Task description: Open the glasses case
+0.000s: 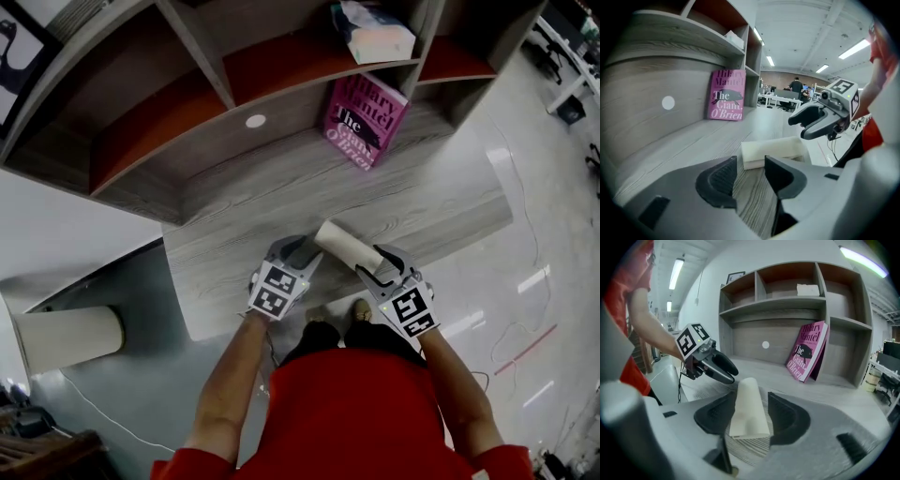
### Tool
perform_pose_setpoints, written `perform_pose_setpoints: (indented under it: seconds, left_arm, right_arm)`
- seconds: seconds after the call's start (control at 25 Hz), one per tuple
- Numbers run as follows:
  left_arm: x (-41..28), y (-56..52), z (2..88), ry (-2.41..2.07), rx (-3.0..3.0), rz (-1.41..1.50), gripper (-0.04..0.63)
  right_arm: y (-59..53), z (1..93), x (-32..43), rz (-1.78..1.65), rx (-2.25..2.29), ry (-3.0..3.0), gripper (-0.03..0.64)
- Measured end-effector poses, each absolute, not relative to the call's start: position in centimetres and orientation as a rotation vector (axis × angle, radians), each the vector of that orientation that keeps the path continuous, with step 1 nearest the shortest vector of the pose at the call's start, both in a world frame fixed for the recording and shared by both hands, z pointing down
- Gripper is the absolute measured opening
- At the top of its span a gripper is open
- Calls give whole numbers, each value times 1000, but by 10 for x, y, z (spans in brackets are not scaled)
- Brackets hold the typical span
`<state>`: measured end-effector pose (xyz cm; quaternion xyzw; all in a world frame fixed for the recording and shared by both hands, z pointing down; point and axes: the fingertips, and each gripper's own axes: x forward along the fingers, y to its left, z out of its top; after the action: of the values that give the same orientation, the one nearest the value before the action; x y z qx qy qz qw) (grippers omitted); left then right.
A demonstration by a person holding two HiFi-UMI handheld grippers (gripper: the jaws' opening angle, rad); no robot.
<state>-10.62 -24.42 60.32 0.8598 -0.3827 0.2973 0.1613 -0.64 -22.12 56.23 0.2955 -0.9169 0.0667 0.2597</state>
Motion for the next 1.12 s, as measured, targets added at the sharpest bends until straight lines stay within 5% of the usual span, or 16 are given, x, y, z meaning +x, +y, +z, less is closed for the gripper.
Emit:
perform_pose_setpoints:
  seconds: [0.48,1.12]
  left_arm:
    - [-97,-244,634,-914,2404,936,186]
    - [-90,-246,636,-838,2397,961,149]
  right_arm:
    - [-213,610,-3,229,673,-2336,336]
    - [-216,620,1,399,590,-2349,322]
